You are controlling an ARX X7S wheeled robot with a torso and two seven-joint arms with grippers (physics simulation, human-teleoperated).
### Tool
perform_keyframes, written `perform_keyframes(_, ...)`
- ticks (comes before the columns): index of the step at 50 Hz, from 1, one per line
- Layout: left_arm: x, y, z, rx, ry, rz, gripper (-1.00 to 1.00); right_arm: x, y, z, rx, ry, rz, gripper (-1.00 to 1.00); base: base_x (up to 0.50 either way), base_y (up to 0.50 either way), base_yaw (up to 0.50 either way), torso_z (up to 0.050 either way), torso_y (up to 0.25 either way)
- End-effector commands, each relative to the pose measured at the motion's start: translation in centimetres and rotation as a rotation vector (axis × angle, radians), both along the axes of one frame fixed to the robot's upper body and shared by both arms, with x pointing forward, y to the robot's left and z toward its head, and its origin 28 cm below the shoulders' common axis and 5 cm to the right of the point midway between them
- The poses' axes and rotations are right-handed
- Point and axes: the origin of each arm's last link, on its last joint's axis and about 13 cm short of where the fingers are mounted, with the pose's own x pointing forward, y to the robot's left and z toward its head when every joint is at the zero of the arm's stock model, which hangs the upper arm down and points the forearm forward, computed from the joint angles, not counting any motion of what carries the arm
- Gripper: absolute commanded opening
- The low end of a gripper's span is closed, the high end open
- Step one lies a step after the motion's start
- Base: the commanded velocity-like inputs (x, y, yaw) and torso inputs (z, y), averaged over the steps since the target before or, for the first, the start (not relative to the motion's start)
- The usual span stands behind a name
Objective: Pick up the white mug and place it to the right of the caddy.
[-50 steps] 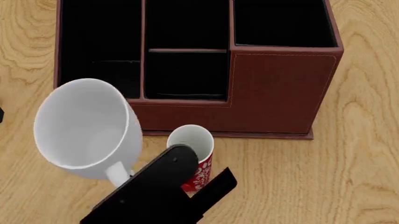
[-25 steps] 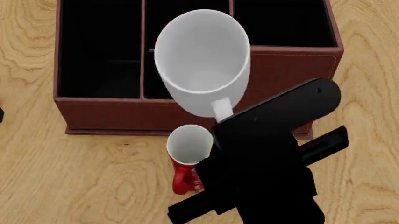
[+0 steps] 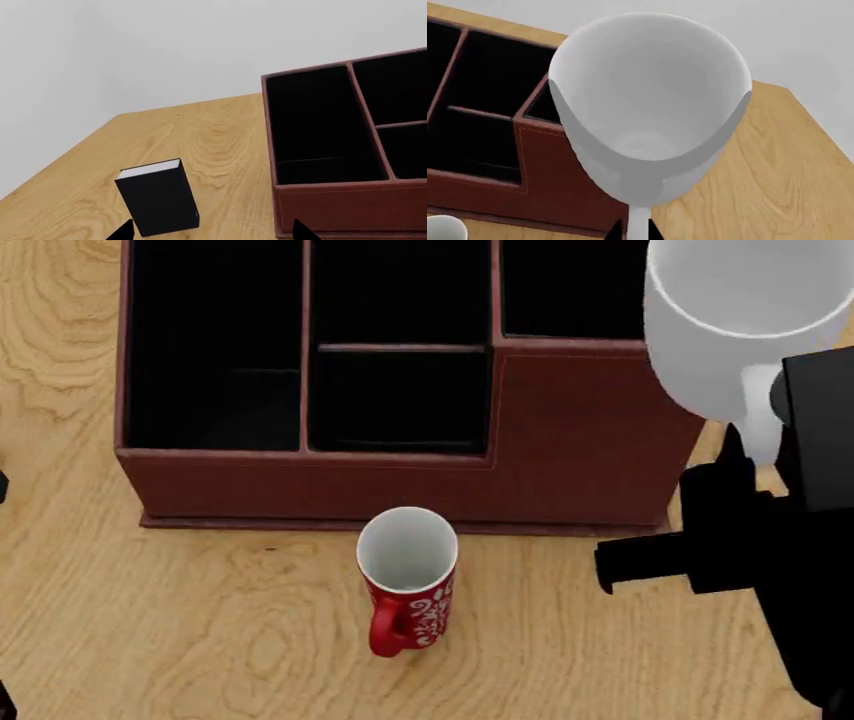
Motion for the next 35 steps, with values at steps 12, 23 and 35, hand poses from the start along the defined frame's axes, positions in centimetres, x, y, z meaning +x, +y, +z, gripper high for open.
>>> perform_keyframes(12,0.2,-0.3,0.0,-0.004,0.001,-0.017,1.00,0.0,-4.2,3.0,0.005,-0.020,-0.215,-1.00,0.00,0.00,0.00,0.000,0.001)
perform_keyframes(23,0.4,-0.4,-0.1,-0.008,0.001,-0.021,1.00,2.5,-5.3,3.0,-0.010,0.040,-0.260,-1.00,0.00,0.00,0.00,0.000,0.001)
perform_keyframes(35,0.4,-0.4,-0.3,-0.007,0.006,-0.017,1.00,5.9,-6.3,2.3,-0.004,0.104,-0.300,-1.00,0.00,0.00,0.00,0.000,0.000)
